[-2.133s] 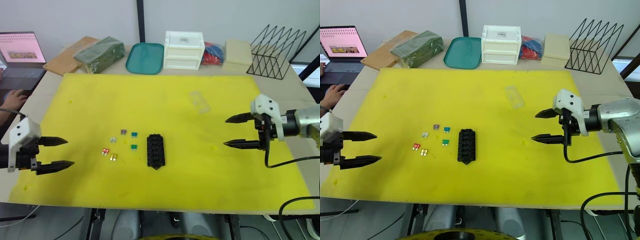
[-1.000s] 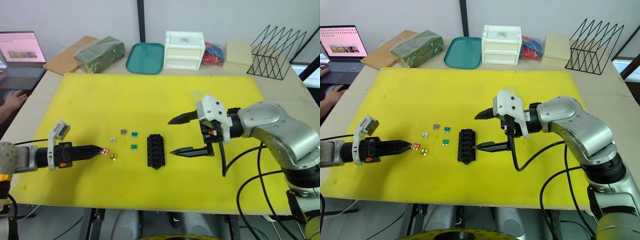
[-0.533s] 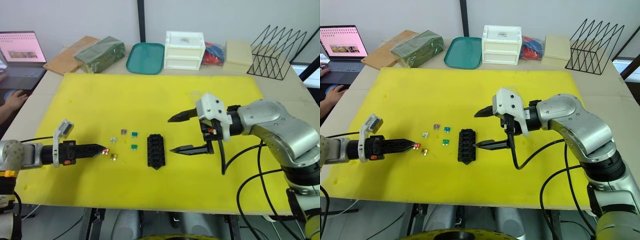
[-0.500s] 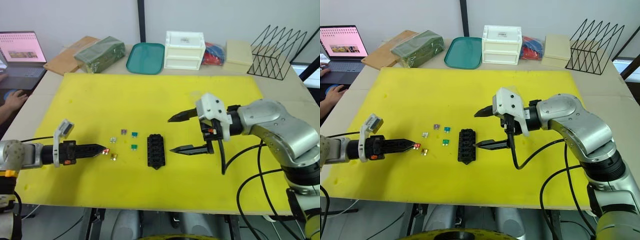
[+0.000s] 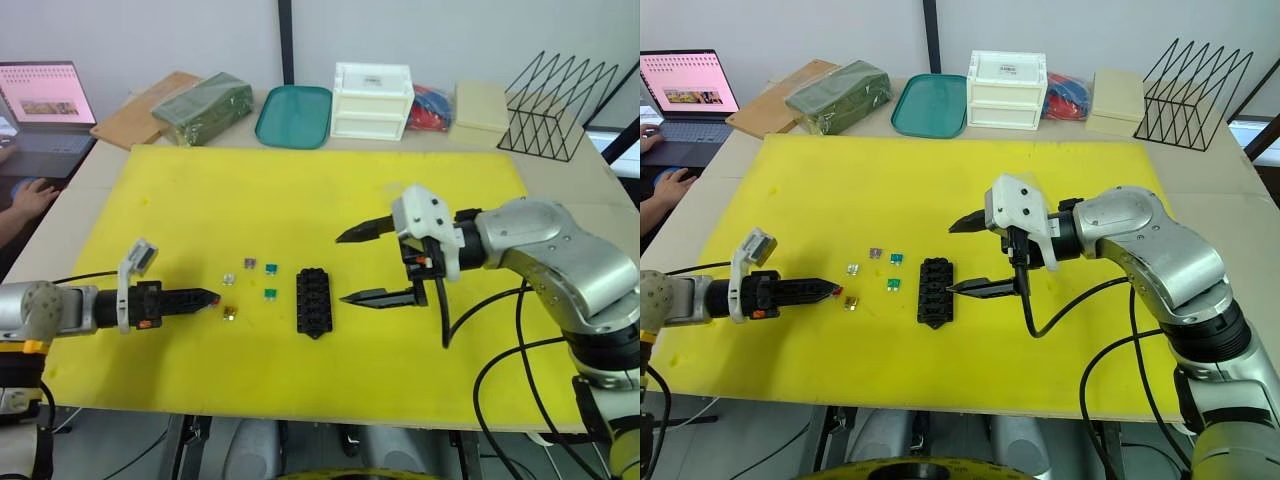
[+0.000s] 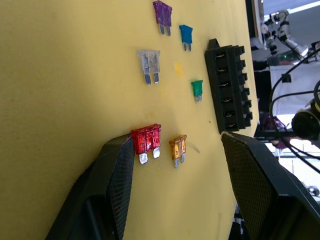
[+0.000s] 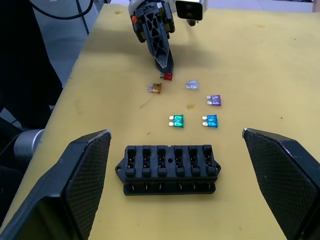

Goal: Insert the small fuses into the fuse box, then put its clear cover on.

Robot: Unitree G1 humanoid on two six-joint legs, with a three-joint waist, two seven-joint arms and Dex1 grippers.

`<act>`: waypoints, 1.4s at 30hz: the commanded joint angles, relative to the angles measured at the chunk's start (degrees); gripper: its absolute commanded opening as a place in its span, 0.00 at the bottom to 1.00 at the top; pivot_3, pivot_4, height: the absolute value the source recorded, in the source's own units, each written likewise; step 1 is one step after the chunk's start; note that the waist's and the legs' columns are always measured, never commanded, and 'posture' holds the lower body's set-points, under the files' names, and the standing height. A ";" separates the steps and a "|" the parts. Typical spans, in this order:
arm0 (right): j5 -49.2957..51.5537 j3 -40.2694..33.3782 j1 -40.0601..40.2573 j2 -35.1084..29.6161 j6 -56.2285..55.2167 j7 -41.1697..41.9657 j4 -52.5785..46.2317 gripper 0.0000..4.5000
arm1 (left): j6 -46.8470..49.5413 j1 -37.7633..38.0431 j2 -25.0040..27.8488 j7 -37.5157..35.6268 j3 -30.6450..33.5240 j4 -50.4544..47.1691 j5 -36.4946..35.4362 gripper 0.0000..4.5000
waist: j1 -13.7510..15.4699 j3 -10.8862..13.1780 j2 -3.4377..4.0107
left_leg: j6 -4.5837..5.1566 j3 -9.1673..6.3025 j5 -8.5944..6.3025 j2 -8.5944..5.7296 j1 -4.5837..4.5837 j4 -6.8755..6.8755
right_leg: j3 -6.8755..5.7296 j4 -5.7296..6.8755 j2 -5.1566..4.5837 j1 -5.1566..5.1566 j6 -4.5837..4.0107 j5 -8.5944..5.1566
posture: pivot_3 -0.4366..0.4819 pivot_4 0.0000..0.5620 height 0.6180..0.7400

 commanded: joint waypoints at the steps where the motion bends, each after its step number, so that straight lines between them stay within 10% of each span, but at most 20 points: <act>1: -0.07 -0.61 -1.46 -0.24 -0.55 0.12 -0.95 1.00 | -0.75 0.83 -0.51 0.86 -1.83 -0.30 1.54 0.61 | 0.02 0.00 0.01 | 0.00 0.00 0.00 0.00 0.00 0.00 | 0.00 0.00 0.00 0.00 0.00 0.00 | 0.48 0.27 1.00; 5: -0.25 -0.51 -1.68 -0.08 -0.55 0.21 -0.88 1.00 | -1.58 1.53 -0.23 0.93 -2.34 -0.31 2.32 0.37 | -0.06 -0.01 0.01 | 0.00 0.00 0.00 0.00 0.00 0.00 | 0.00 0.00 0.00 0.00 0.00 0.00 | 0.48 0.27 1.00; 12: -0.45 -0.13 -2.19 0.11 -0.70 0.35 -0.49 1.00 | -2.48 1.97 -0.20 1.13 -2.51 0.07 3.22 0.37 | -0.08 -0.01 0.00 | 0.00 0.01 0.00 0.00 0.01 0.00 | 0.00 0.00 -0.01 0.00 0.00 0.00 | 0.48 0.27 1.00; 18: -0.62 0.08 -2.47 0.21 -0.90 0.54 -0.21 1.00 | -3.02 2.28 -0.16 1.13 -2.33 0.45 3.69 0.03 | -0.14 -0.01 0.00 | 0.00 0.01 0.00 0.00 0.01 0.00 | 0.00 0.00 -0.01 0.00 0.00 0.00 | 0.48 0.27 1.00; 34: -1.36 0.87 -2.74 0.98 -1.43 0.35 0.06 1.00 | -5.58 3.75 0.61 0.67 -0.07 -0.66 3.61 0.01 | -0.34 -0.01 0.01 | 0.00 0.01 0.00 0.03 0.06 0.00 | 0.01 0.04 0.02 0.00 0.00 0.00 | 0.48 0.27 1.00; 42: 1.35 -1.77 -1.53 1.02 0.95 -1.07 0.29 1.00 | -14.52 7.63 0.21 0.35 11.08 -11.42 -0.13 0.01 | -0.18 0.01 -0.02 | 0.00 -0.08 0.00 0.07 -0.02 0.00 | 0.01 0.03 0.00 -0.08 -0.01 0.00 | 0.48 0.27 1.00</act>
